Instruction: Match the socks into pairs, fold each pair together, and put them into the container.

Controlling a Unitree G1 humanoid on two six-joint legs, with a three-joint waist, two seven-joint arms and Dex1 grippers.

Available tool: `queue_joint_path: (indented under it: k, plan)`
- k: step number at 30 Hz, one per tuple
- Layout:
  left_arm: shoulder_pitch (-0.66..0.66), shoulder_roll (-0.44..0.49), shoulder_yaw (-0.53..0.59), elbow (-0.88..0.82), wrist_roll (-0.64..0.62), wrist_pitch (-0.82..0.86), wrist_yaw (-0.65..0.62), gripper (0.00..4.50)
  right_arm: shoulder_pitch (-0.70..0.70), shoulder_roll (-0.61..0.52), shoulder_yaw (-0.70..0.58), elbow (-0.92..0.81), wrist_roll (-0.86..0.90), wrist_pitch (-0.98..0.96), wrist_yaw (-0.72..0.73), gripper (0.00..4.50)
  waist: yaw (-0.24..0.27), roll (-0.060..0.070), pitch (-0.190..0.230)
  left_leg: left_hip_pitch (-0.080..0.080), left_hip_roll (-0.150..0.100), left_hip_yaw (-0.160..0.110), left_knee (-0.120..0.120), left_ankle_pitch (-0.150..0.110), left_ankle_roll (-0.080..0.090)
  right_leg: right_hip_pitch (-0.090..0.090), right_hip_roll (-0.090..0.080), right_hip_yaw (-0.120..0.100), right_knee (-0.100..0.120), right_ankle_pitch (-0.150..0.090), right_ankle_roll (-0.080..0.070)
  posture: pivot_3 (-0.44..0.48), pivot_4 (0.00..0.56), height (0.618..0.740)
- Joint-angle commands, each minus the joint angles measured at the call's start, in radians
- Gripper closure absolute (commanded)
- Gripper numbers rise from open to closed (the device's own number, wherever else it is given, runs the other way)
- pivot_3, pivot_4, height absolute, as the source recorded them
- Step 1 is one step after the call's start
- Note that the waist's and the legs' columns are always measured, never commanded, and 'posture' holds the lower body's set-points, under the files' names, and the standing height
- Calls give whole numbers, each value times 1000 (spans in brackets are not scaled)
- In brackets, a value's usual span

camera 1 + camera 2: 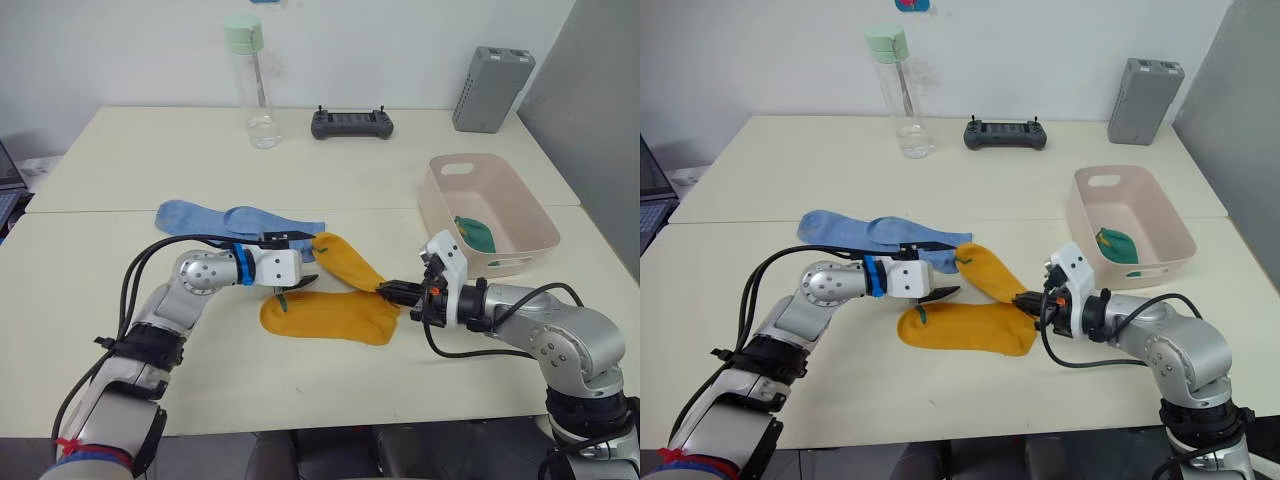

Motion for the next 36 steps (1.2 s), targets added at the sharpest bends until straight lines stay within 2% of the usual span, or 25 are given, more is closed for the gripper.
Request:
queue_joint_path:
  k: [1,9,10,17,23,28,31,33,36]
  plan:
    - [-36,-1,-13,40,7,-54,-12,1841,1,-11,-24,-36,29,-9,-14,4500,0,0,0,0,0,0,0,0,0,0,0,0,0,0,0,0,150,740]
    - [-57,-14,11,82,-30,-61,-1,4362,-7,-36,-15,-10,30,-41,-25,4500,1,0,0,-1,0,-1,3,0,0,0,0,-1,0,0,2,0,150,740]
    - [-51,-13,18,69,-42,-46,-5,4444,-13,-41,-7,1,19,-59,-24,4500,1,0,0,-2,0,-1,3,0,0,0,0,-1,0,0,2,0,150,740]
    - [12,26,80,-69,-124,89,-25,4444,-96,-81,36,141,-59,-224,14,4500,-4,0,0,-2,0,-1,4,0,0,0,0,-1,1,0,2,0,150,740]
    - [82,49,162,-278,-156,253,22,4444,-198,-60,74,330,-167,-483,69,4500,-2,0,0,-2,0,-2,4,0,0,0,0,-1,1,1,2,0,150,740]
    - [96,52,190,-329,-145,323,50,4444,-262,-18,58,405,-166,-549,86,4500,1,0,0,-2,0,-2,4,0,0,1,0,-2,1,2,0,0,150,740]
    - [152,55,211,-370,-233,363,-7,4444,-267,-35,59,400,-158,-539,112,4500,0,0,0,-2,0,-2,4,0,0,1,0,-2,1,3,-1,0,150,740]
    - [200,63,213,-397,-273,382,-44,4052,-249,-58,57,378,-149,-520,129,4500,0,0,0,-2,0,-2,4,0,0,1,0,-2,1,3,-2,0,150,740]
    - [230,69,198,-393,-254,335,-57,3240,-219,-72,55,341,-138,-497,123,4500,1,0,0,-2,0,-3,3,0,0,0,0,-3,1,3,-2,0,150,740]
